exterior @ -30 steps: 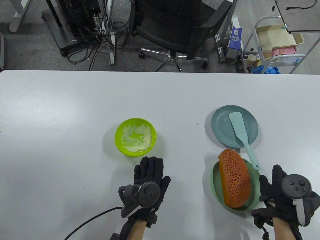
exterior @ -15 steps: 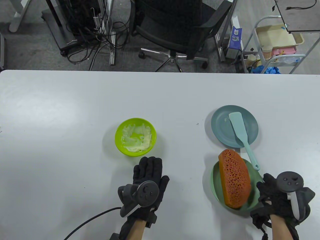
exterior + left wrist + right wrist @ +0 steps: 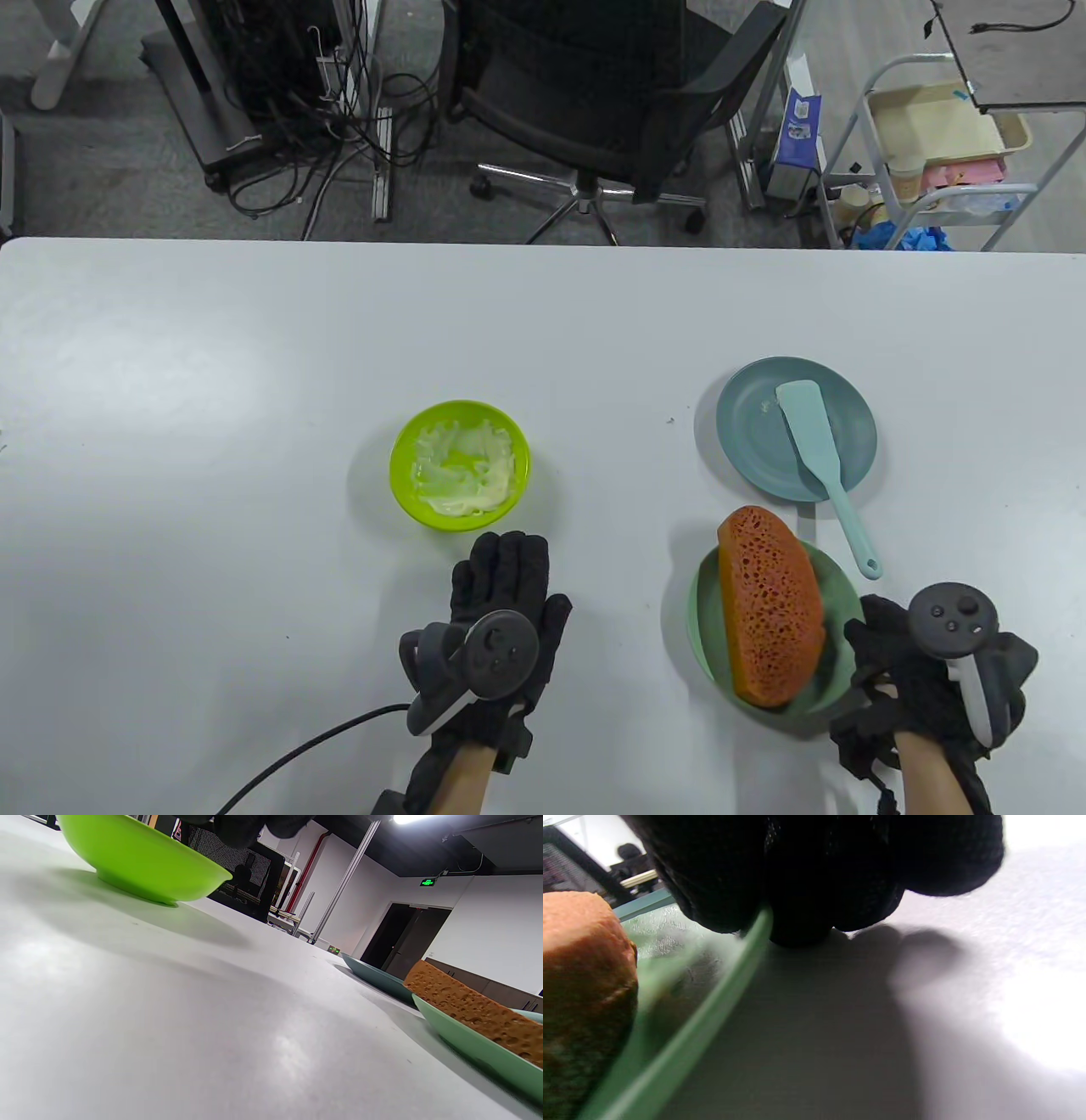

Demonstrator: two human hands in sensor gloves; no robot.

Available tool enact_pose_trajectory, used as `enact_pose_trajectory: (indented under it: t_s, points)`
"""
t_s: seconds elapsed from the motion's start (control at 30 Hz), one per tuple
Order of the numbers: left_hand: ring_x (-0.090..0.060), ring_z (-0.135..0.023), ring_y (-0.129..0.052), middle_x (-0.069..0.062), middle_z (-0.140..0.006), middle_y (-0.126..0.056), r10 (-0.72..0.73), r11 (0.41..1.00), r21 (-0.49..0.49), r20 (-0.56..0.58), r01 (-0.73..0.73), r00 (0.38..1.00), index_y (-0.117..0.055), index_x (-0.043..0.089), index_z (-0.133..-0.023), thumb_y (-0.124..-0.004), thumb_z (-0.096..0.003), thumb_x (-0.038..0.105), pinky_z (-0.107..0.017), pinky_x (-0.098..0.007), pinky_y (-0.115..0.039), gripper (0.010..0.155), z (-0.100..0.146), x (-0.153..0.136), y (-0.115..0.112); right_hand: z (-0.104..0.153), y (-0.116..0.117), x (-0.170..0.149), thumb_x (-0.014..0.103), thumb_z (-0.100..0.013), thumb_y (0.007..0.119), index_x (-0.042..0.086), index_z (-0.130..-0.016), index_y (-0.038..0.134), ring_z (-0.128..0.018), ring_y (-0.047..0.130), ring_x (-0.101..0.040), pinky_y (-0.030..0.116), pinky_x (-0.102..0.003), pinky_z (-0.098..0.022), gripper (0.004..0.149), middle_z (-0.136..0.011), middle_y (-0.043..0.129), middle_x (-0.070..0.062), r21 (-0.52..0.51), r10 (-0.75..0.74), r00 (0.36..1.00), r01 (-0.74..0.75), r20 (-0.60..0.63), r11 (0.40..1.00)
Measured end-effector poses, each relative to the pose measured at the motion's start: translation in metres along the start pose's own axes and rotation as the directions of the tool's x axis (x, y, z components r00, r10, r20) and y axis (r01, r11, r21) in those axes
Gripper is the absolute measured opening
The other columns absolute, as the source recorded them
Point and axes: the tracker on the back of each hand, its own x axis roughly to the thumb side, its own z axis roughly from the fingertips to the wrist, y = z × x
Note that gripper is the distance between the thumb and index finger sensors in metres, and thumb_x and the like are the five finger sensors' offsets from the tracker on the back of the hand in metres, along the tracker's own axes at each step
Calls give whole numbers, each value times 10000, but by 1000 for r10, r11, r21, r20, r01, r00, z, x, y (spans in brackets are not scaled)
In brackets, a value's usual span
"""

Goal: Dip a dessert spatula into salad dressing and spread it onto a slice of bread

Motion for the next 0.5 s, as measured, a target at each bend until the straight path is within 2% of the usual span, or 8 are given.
enact_pose_trajectory:
  t_s: [0.37,0.5]
  points:
    - [-469,-1089,-373,-169,-1171,-452,-3,1000,-2,-5,3,1000,-427,141,-1123,-547,-551,491,-746,-603,-350,681,-1,0,0,23,18,46,391,-404,904,164,-816,852,-472,989,-264,887,-401,-341,474,-626,1009,-64,-48,181,971,-175,156,983]
    - [-471,-1087,-373,-168,-1171,-452,-5,1000,-2,-6,5,1000,-428,142,-1123,-549,-550,492,-746,-603,-351,682,-1,0,0,29,22,56,401,-400,906,142,-805,856,-438,1004,-255,898,-391,-318,483,-595,1024,-62,-53,203,959,-197,197,979]
